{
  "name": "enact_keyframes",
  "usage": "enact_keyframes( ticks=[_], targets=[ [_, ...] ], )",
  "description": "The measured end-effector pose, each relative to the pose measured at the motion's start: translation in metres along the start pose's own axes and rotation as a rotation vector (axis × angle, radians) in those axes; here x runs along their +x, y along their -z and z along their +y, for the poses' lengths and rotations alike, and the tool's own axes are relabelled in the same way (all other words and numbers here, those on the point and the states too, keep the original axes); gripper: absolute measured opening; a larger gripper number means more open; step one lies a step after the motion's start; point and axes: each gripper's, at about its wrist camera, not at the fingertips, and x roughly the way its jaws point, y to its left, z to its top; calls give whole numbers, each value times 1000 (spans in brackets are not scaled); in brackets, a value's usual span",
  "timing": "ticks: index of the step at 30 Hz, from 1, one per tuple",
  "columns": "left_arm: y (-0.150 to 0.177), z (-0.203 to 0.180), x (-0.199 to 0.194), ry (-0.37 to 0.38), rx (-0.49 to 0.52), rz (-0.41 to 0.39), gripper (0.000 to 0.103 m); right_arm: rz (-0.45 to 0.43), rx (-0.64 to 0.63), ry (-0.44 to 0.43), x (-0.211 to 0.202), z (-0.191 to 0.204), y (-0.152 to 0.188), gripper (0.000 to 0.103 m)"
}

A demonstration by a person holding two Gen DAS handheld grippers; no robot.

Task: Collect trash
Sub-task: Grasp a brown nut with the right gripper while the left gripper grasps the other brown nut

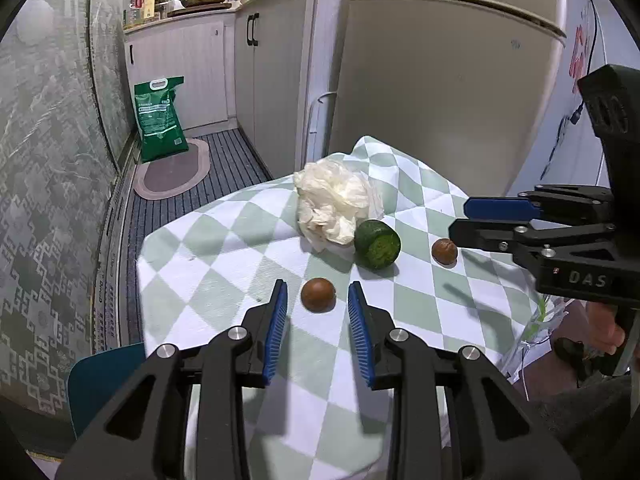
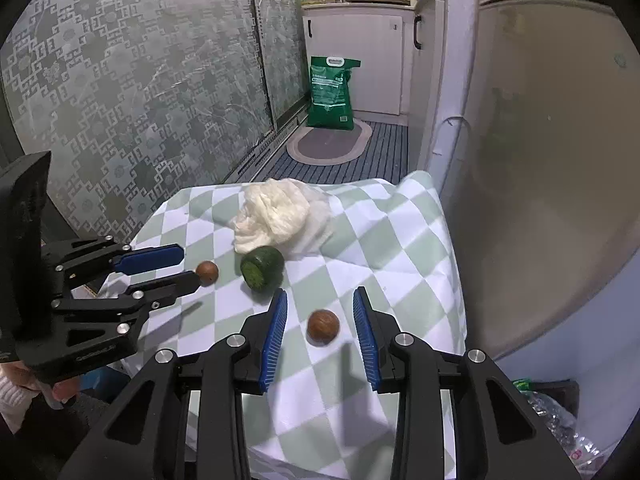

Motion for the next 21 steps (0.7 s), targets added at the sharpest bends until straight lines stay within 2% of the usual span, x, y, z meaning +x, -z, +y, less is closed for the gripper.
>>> enact_keyframes(
  ticks=[4,7,8,21],
  targets=[
    [-3,-4,11,-12,-2,20,33,12,15,2,-1,-10,6,35],
    [-4,-7,16,-29,10,33,23,32,18,-2,2,-15,11,37],
    [-4,-9,18,-34,15,35,22,38,15,-5,3,-15,13,42],
    [-8,-3,3,-18,-29,7,22,37,-50,-4,16,-1,12,43]
  ],
)
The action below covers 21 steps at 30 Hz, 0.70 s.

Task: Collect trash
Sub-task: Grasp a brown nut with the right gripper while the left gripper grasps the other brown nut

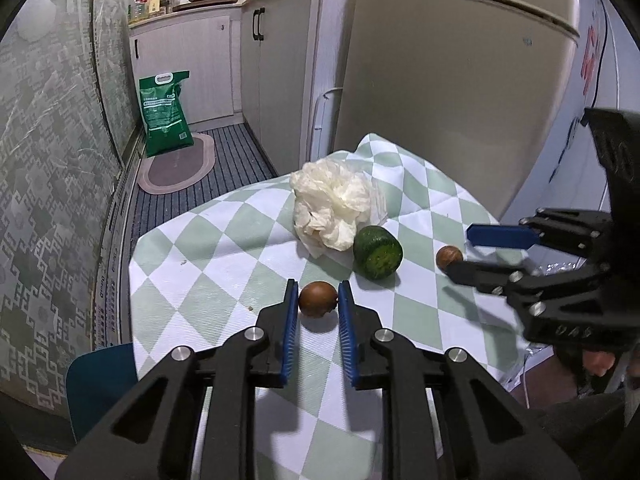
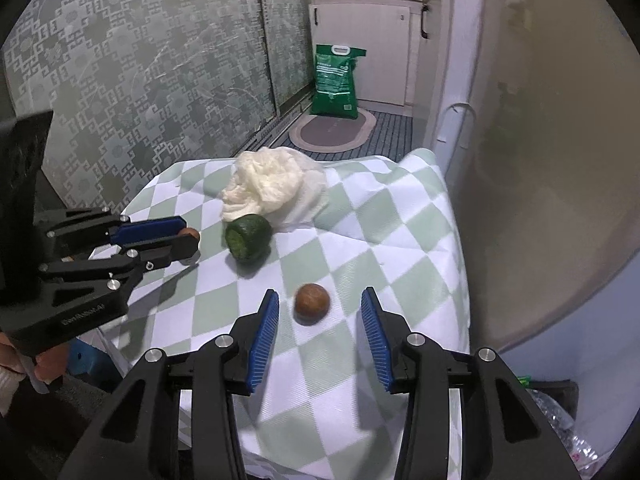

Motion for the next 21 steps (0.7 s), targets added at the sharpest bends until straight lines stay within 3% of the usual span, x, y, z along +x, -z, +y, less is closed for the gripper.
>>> enact_keyframes(
  ticks=[5,8,21],
  targets=[
    [-4,3,-12,33,-37,-32,22,6,-42,56,12,9,-2,41],
    [-3,2,-17,42,-39,-38,22,7,-26,59,12,8,-3,21],
    [-6,25,-53,42,-109,-114,22,-43,-43,-2,-9,29,-19,20]
  ],
)
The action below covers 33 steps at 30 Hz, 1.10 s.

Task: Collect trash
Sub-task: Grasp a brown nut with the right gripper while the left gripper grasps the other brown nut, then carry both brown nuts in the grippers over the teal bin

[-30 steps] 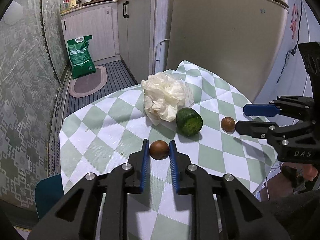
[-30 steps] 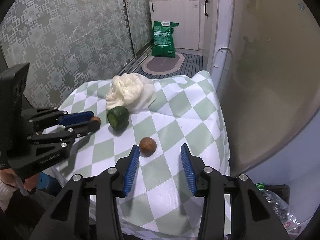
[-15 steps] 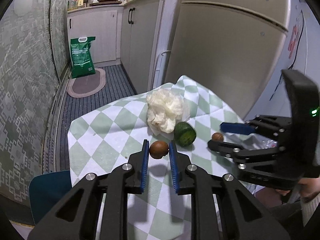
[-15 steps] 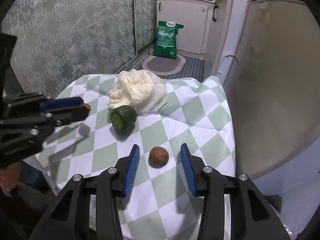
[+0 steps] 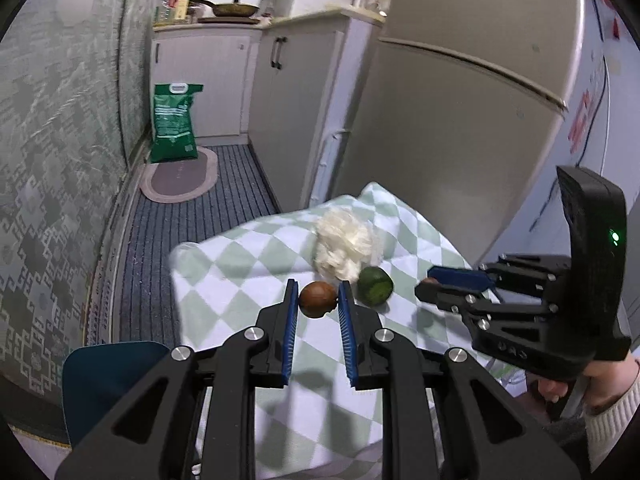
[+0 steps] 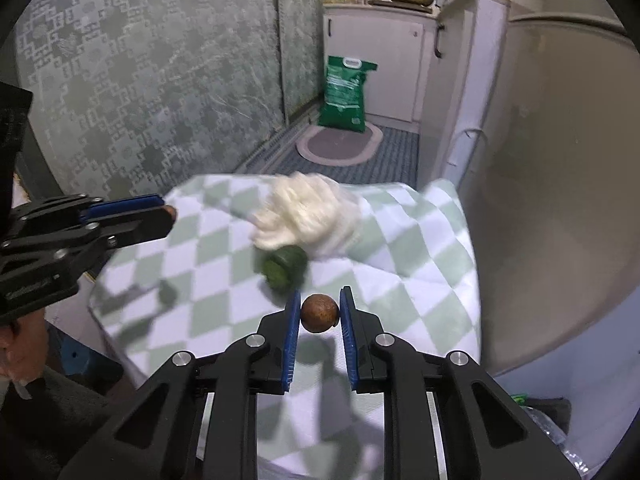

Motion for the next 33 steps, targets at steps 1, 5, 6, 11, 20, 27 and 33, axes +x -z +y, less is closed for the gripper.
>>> enact_keyframes(
  ticks=[1,5,6,11,20,27,33],
  targets=[
    [-1,3,-3,-3,-3,-5,22,-2,-4,-6,-1,3,-2,20],
    [-4,17,-14,-19,-29,-24,22,-14,-33,-28,-1,21,-11,20],
    [-4,21,-17,-25,-35,-30,22,-15,-40,-31,0,26,-13,20],
    [-4,41,-31,-51,-56,-50,22,-17,-64,-46,4,46,-23,20],
    [7,87,-52,-126,-106,-59,22,-34,-116,-98,8,90,-42,20],
    [19,112,-57,-179,-114,-19,22,-34,-137,-158,14,121,-56,20],
    [34,129,-52,-230,-104,59,22,-15,-174,-185,25,150,-64,20]
  ],
)
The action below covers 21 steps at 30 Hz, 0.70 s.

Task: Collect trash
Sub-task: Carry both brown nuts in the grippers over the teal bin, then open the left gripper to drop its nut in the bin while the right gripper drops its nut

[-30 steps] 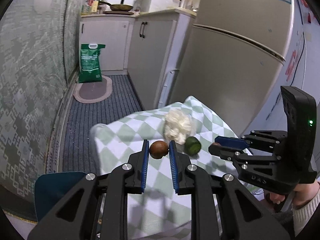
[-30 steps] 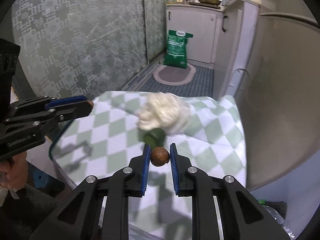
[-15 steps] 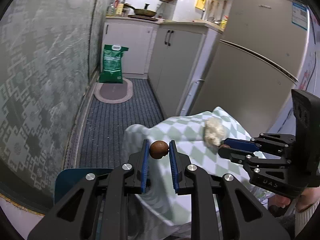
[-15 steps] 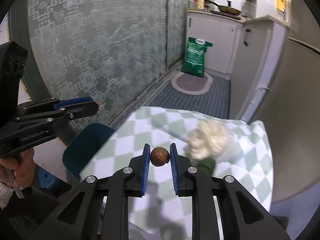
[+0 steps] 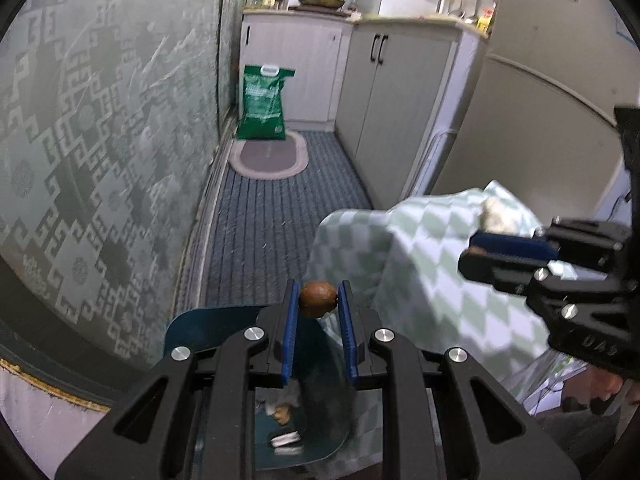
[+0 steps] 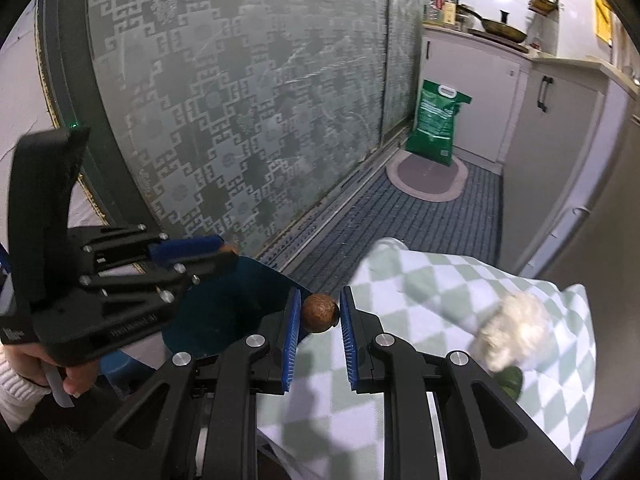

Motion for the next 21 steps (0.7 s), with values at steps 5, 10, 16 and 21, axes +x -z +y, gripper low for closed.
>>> enact_keyframes(
  ticks=[5,10,16,21],
  targets=[
    [14,14,15,-35,18,91,22,18,-21,-21,11,15,-8,20],
    [27,27,26,-52,22,168,22,43,-42,-33,23,29,-13,20],
    [42,40,41,-65,19,266,22,74,-56,-43,37,40,-17,20],
    [54,53,54,-80,5,340,22,137,-70,-56,54,52,-17,20]
  ],
)
